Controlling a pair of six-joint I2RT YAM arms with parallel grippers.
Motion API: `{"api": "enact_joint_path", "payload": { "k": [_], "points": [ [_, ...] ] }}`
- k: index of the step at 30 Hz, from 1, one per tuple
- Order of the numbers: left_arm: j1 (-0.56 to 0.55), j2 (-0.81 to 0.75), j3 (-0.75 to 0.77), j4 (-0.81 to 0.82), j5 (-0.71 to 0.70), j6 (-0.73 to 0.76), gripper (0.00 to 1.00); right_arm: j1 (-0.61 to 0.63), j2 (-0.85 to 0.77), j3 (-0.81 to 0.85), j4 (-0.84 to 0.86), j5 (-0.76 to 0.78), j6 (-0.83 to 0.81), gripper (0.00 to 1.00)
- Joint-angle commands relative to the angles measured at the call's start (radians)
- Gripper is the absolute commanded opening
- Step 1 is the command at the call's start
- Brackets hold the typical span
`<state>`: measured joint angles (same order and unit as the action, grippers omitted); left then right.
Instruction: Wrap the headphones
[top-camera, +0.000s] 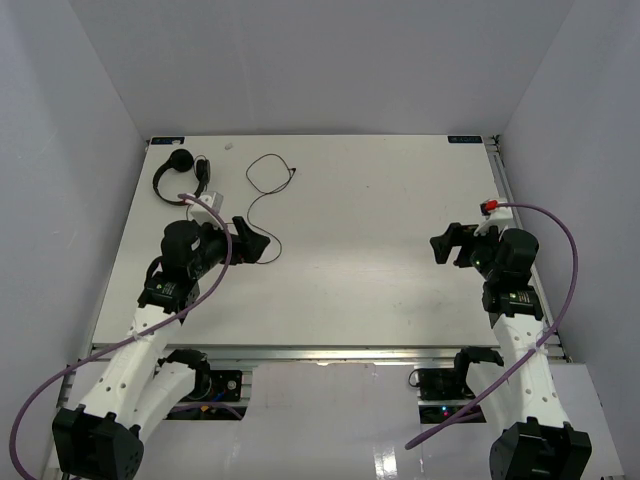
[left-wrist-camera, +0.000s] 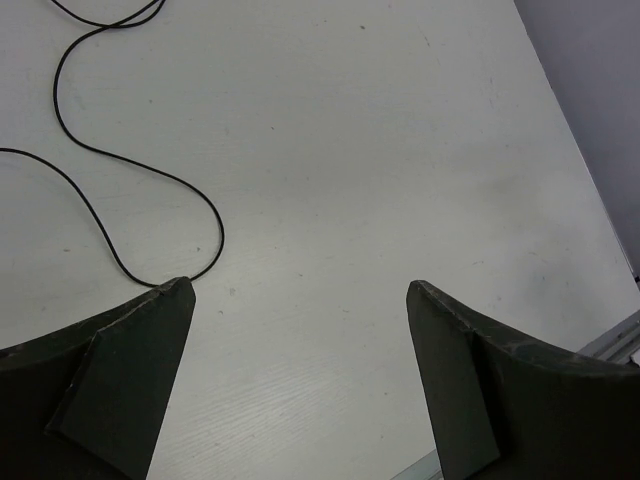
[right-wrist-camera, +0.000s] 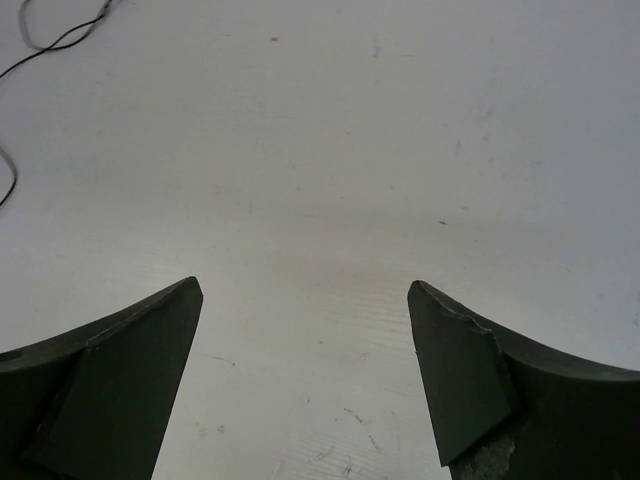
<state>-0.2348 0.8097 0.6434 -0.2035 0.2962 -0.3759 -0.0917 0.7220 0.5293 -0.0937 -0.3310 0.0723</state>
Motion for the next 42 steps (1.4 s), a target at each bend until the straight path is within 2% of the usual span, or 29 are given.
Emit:
{"api": "enact_joint_path", "payload": {
  "k": [1,3,5,7,10,11,15,19,23,26,30,39,42],
  "points": [
    [0.03,0.04,0.054,-0.065,-0.12,-0.079,0.98,-0.005,-0.02,0.022,-0.031,-0.494,-0.331,0.9],
    [0.086,0.107,0.095,-0.1,-0.116,-0.109,0.98,-0.002,-0.015,0.031,-0.187,-0.75,-0.622,0.9],
    [0.218,0.173,0.121,-0.116,-0.013,-0.14,0.98,-0.002,0.0,0.042,-0.248,-0.817,-0.689,0.9],
    [0.379,0.247,0.124,-0.091,0.132,-0.195,0.98,0.002,0.011,0.047,-0.284,-0.818,-0.747,0.9],
    [0.583,0.37,0.121,-0.033,0.315,-0.313,0.98,0.006,0.028,0.051,-0.264,-0.76,-0.724,0.9],
    [0.623,0.404,0.128,-0.024,0.328,-0.339,0.98,0.007,0.033,0.053,-0.26,-0.729,-0.712,0.9],
    [0.708,0.529,0.221,-0.059,0.19,-0.358,0.98,0.008,0.038,0.058,-0.251,-0.687,-0.676,0.9],
    [0.721,0.693,0.381,-0.136,0.003,-0.339,0.98,0.017,0.027,0.062,-0.252,-0.688,-0.672,0.9],
    [0.721,0.867,0.552,-0.209,-0.11,-0.313,0.98,0.028,0.026,0.065,-0.257,-0.665,-0.674,0.9],
    [0.72,0.99,0.676,-0.244,-0.132,-0.279,0.97,0.032,0.025,0.066,-0.257,-0.652,-0.674,0.9],
    [0.71,1.159,0.859,-0.351,-0.137,-0.242,0.83,0.037,0.029,0.067,-0.257,-0.642,-0.672,0.9],
    [0.594,1.434,1.275,-0.498,-0.325,-0.185,0.82,0.048,0.056,0.069,-0.258,-0.626,-0.674,0.9],
    [0.577,1.481,1.349,-0.529,-0.36,-0.196,0.81,0.049,0.059,0.067,-0.262,-0.625,-0.678,0.9]
  ]
}}
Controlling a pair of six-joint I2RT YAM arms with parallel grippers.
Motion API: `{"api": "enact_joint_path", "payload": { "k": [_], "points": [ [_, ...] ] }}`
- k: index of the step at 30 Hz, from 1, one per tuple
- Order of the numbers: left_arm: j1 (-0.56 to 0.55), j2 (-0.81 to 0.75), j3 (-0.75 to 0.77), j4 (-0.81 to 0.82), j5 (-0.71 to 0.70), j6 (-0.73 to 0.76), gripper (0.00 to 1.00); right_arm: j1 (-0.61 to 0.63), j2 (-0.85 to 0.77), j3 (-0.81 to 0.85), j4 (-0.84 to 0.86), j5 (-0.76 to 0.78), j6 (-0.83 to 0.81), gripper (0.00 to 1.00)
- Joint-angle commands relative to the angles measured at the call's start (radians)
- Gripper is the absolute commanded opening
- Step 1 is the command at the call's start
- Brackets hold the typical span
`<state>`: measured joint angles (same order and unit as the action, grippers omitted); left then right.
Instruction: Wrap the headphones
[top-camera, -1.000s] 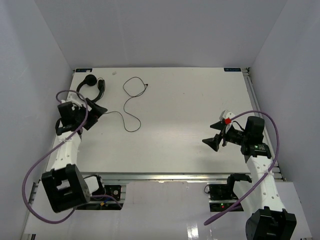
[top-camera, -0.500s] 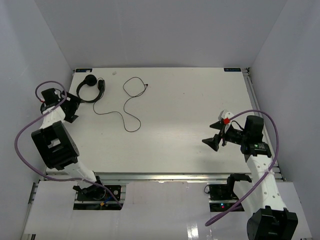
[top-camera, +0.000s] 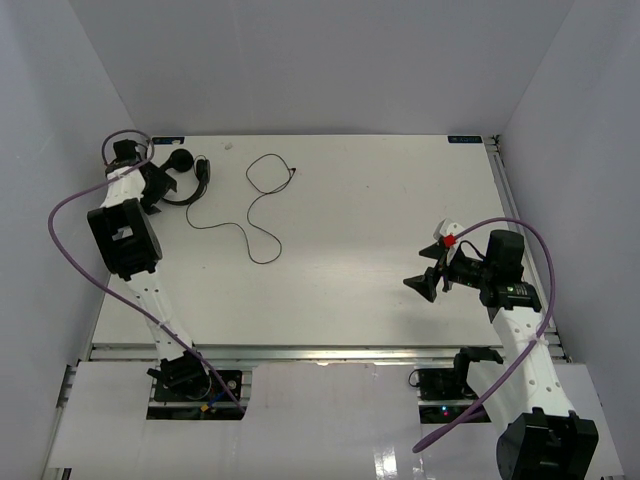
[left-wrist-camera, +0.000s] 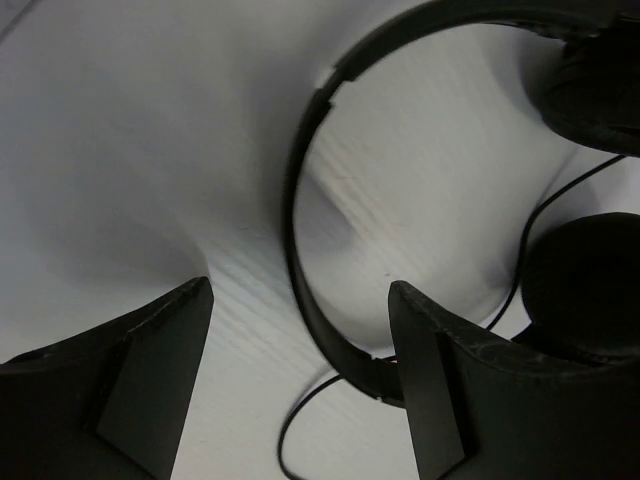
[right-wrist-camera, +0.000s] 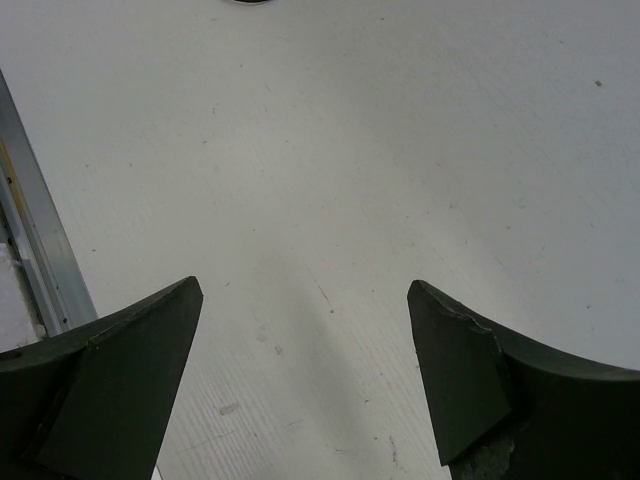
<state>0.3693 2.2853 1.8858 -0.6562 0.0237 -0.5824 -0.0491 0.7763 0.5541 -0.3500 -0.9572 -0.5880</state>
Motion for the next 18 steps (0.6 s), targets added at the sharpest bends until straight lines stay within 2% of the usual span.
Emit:
{"api": "enact_joint_path", "payload": {
  "k": [1,11,18],
  "points": [
    [-0.031,0.017,0.121,-0.079,-0.092,0.008,0.8,0.007,0.004,0.043,-0.006,0.001,-0.019,0.9],
    [-0.053,0.115,0.218,-0.141,-0.147,-0.007,0.57,0.012,0.009,0.049,-0.009,0.009,-0.019,0.9],
    [-0.062,0.152,0.263,-0.17,-0.183,0.051,0.54,0.015,0.011,0.05,-0.01,0.014,-0.019,0.9]
  ]
}}
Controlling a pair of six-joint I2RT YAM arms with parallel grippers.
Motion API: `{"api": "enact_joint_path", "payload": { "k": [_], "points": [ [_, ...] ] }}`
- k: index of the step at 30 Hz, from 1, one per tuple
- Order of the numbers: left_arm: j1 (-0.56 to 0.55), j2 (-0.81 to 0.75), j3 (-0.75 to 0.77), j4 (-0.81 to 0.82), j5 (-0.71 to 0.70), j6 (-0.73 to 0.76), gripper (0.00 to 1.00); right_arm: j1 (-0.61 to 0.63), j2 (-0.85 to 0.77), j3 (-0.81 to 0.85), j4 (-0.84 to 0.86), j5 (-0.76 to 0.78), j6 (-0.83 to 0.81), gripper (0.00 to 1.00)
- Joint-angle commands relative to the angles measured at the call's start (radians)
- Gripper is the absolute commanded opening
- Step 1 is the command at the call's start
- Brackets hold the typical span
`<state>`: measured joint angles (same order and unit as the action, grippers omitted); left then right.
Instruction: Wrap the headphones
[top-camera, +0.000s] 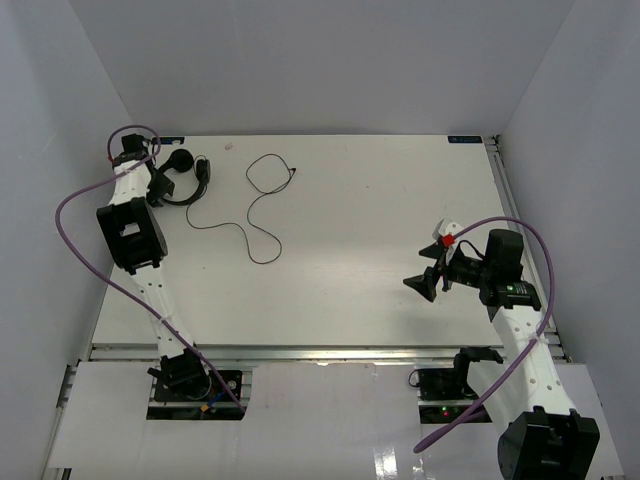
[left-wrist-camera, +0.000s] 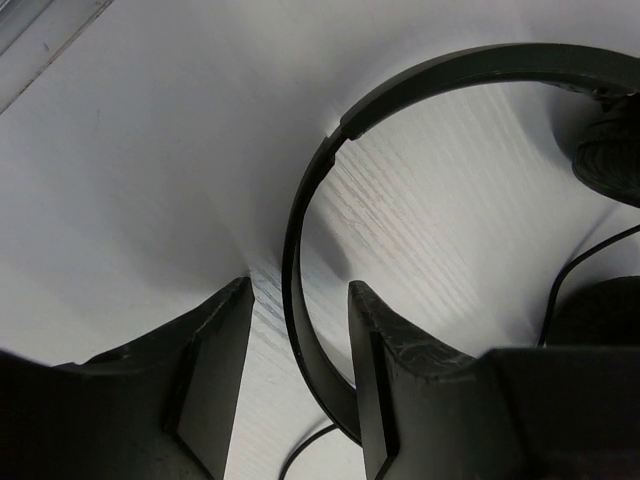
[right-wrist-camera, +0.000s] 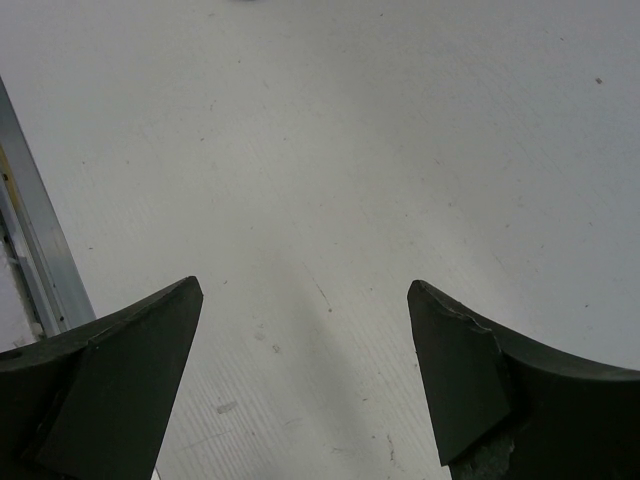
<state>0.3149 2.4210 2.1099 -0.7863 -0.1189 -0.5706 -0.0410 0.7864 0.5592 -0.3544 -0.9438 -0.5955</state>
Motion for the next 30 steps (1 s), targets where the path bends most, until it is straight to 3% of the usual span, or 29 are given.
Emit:
{"api": "enact_joint_path", "payload": {
  "k": [1,3,5,7,9,17,20,24,27,30],
  "points": [
    [-0.007,0.021,0.038,-0.042,-0.046,0.046,0.54,0.007,0.002,0.045,-0.005,0.003,-0.012,0.9],
    [-0.008,0.031,0.039,-0.044,-0.046,0.061,0.46,0.007,0.002,0.045,-0.005,0.005,-0.012,0.9],
    [-0.008,0.039,0.038,-0.044,-0.035,0.076,0.28,0.007,0.001,0.045,-0.005,0.012,-0.012,0.9],
    [-0.008,0.043,0.033,-0.045,-0.024,0.083,0.18,0.007,0.001,0.045,-0.005,0.014,-0.012,0.9],
    [-0.008,0.047,0.019,-0.048,-0.019,0.096,0.0,0.007,-0.001,0.045,-0.005,0.016,-0.012,0.9],
    [-0.01,-0.082,-0.071,0.005,0.012,0.157,0.0,0.007,-0.013,0.037,-0.004,0.015,-0.019,0.9],
    [-0.021,-0.217,-0.118,0.047,0.039,0.189,0.0,0.007,-0.022,0.029,-0.009,0.01,-0.028,0.9],
    [-0.052,-0.454,-0.293,0.159,0.129,0.212,0.0,0.007,-0.032,0.019,-0.035,-0.028,-0.072,0.9],
    [-0.134,-0.625,-0.404,0.205,0.229,0.231,0.0,0.008,-0.043,0.01,-0.06,-0.099,-0.125,0.9],
    [-0.293,-0.78,-0.49,0.218,0.2,0.298,0.0,0.01,-0.048,0.007,-0.111,-0.206,-0.265,0.9]
  ]
}}
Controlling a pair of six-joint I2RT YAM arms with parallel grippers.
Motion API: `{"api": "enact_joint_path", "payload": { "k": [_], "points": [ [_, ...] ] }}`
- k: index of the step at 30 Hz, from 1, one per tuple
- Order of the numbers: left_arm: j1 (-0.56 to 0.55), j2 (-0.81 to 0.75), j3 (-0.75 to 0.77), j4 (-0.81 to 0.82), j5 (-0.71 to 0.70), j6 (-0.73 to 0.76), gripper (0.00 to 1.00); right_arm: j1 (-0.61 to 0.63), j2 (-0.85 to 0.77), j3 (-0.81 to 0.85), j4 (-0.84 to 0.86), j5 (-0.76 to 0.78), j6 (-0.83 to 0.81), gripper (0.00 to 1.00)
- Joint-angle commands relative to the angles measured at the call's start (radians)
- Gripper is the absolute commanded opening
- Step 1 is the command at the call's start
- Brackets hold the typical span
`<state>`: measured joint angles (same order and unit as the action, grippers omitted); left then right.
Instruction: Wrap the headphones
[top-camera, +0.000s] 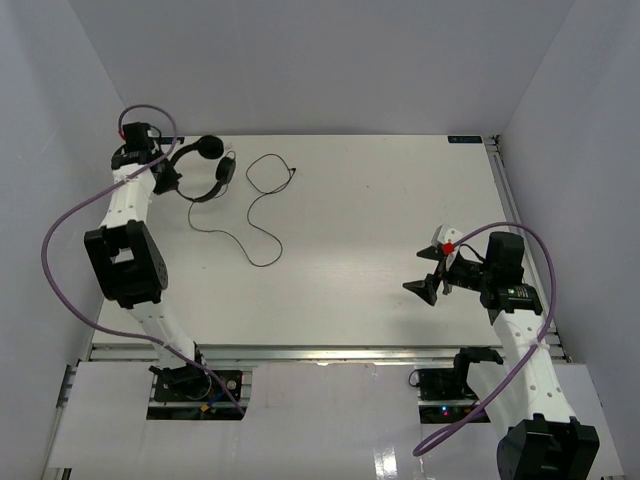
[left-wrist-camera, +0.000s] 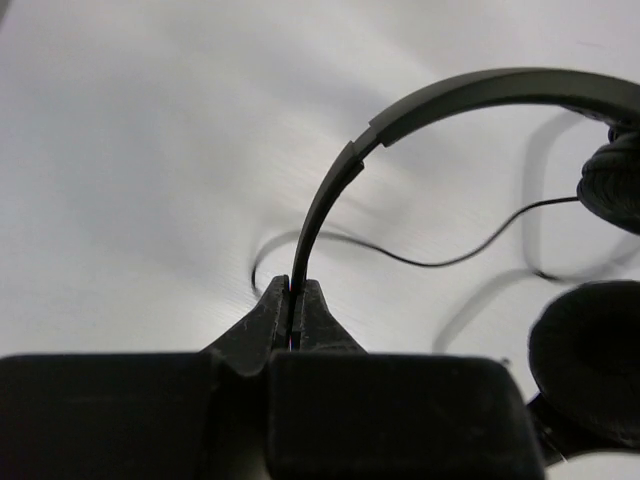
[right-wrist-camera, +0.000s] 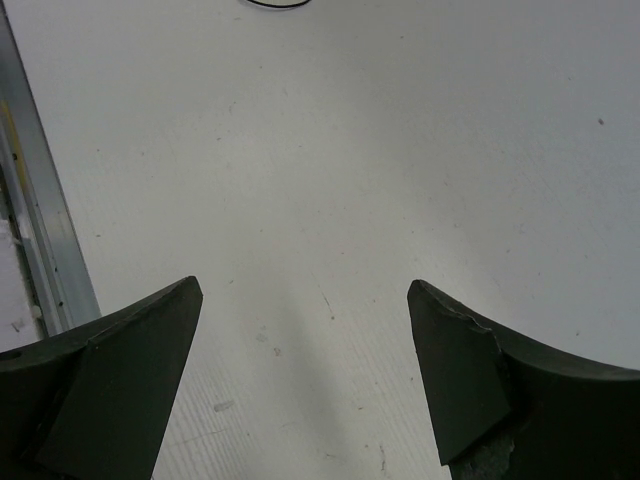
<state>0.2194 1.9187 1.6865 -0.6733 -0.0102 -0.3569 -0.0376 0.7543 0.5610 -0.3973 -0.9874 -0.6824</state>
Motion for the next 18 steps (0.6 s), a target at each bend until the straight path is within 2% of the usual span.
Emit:
{"api": "enact_joint_path", "payload": {
  "k": [1,3,5,7,8,9,10,12,15,17,18],
  "points": [
    [-0.258,-0.322,-0.089,0.104,0.098,0.097,0.0,0.007,-0.016,0.014,-0.108,-0.197,-0.245,0.9],
    [-0.36,-0.378,-0.115,0.1,0.113,0.11,0.0,0.008,-0.022,0.041,-0.18,-0.251,-0.323,0.9],
    [-0.419,-0.431,-0.134,0.091,0.116,0.124,0.0,0.008,-0.033,0.06,-0.168,-0.279,-0.348,0.9],
    [-0.499,-0.496,-0.121,0.067,0.135,0.124,0.0,0.01,-0.049,0.071,0.054,-0.31,-0.176,0.9],
    [-0.509,-0.503,-0.117,0.058,0.139,0.124,0.0,0.011,-0.05,0.065,0.099,-0.309,-0.139,0.9],
    [-0.531,-0.519,-0.11,0.05,0.151,0.109,0.0,0.013,-0.048,0.039,0.307,-0.256,0.069,0.9],
    [-0.561,-0.543,-0.101,0.043,0.168,0.087,0.0,0.015,-0.044,0.007,0.605,-0.181,0.368,0.9],
    [-0.618,-0.571,-0.097,0.041,0.189,0.033,0.0,0.015,0.006,0.027,0.765,-0.138,0.574,0.9],
    [-0.67,-0.577,-0.086,0.027,0.196,-0.009,0.0,0.017,0.047,0.071,0.843,-0.171,0.648,0.9],
    [-0.695,-0.567,-0.073,0.016,0.195,-0.035,0.0,0.022,0.06,0.079,0.874,-0.227,0.656,0.9],
    [-0.706,-0.564,-0.068,0.012,0.193,-0.043,0.0,0.023,0.066,0.082,0.899,-0.302,0.653,0.9]
  ]
}}
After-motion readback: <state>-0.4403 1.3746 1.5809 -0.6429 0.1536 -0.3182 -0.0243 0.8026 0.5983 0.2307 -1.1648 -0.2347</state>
